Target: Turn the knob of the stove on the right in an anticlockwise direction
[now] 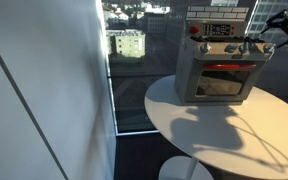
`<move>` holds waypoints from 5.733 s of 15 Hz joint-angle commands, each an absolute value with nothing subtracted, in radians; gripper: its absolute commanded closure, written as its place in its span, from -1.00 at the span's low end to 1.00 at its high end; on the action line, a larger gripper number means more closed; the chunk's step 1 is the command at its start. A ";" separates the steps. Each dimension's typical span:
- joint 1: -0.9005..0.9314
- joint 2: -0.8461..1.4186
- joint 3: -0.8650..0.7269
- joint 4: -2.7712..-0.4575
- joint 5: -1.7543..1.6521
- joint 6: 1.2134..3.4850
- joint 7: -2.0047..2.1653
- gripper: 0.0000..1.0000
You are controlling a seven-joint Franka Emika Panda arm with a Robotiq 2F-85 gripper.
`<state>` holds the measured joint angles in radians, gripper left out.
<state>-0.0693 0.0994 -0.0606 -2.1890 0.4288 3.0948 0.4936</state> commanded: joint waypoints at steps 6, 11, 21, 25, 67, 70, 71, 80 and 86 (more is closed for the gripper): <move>-0.068 0.125 -0.060 -2.150 0.444 3.096 0.486 -1.00; -0.068 0.131 -0.060 -2.143 0.445 3.095 0.485 -0.50; -0.074 0.121 -0.070 -2.173 0.450 3.096 0.487 0.87; -0.073 0.111 -0.071 -2.185 0.453 3.095 0.488 0.91; -0.048 0.006 -0.157 -2.179 -0.222 2.804 0.513 0.09; -0.046 -0.029 -0.156 -2.181 -0.213 2.747 0.503 -0.40; -0.044 -0.042 -0.154 -2.183 -0.206 2.724 0.497 -0.57; -0.064 -0.155 -0.104 -2.190 0.006 2.392 0.326 -1.00; -0.070 -0.234 -0.096 -2.200 0.034 2.143 0.301 -1.00</move>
